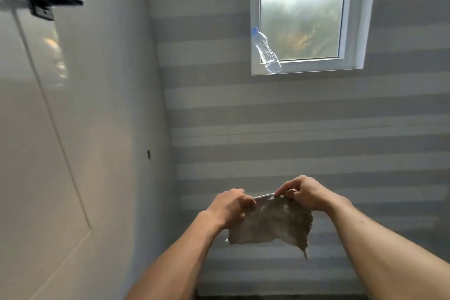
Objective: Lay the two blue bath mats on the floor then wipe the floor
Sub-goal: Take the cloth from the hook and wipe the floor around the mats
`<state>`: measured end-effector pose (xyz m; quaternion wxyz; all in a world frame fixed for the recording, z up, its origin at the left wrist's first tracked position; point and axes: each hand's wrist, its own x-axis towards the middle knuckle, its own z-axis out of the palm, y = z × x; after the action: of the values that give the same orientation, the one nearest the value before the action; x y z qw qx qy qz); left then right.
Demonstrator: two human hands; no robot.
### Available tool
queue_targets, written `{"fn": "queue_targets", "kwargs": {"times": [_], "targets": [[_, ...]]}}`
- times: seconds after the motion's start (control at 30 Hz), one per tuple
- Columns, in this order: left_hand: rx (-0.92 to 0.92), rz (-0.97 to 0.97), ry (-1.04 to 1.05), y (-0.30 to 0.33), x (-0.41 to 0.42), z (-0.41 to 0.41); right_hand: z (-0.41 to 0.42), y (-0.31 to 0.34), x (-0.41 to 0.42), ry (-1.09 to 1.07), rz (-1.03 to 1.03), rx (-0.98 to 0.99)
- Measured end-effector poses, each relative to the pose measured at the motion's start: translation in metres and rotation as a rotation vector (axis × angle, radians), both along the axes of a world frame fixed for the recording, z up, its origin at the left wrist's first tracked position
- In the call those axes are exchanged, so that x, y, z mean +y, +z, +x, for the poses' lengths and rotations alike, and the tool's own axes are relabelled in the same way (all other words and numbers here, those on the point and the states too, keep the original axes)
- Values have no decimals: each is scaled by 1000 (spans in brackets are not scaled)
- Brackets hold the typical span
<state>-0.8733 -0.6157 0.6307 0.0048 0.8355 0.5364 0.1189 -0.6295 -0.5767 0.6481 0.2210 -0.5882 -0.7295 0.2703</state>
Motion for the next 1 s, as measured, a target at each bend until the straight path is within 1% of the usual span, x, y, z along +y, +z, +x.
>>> {"fn": "queue_targets", "kwargs": {"times": [0.1,0.2,0.33,0.5,0.67,0.73,0.87,1.0], "targets": [[103,8,119,12,-5,-61,-74,12,30,127,97,-105],[168,-7,217,23,-12,-116,-143,22,49,236,198,-203],[326,53,333,35,-16,-176,-224,39,65,351,347,-298],[495,115,493,45,-3,-215,-298,57,89,446,496,-352],[639,113,652,48,41,-224,-341,59,131,487,588,-373],[663,101,692,50,59,-225,-354,55,152,505,606,-379],[649,86,742,54,95,-225,-378,47,193,578,584,-353],[523,14,851,34,125,-228,-401,21,224,648,499,-281]]}}
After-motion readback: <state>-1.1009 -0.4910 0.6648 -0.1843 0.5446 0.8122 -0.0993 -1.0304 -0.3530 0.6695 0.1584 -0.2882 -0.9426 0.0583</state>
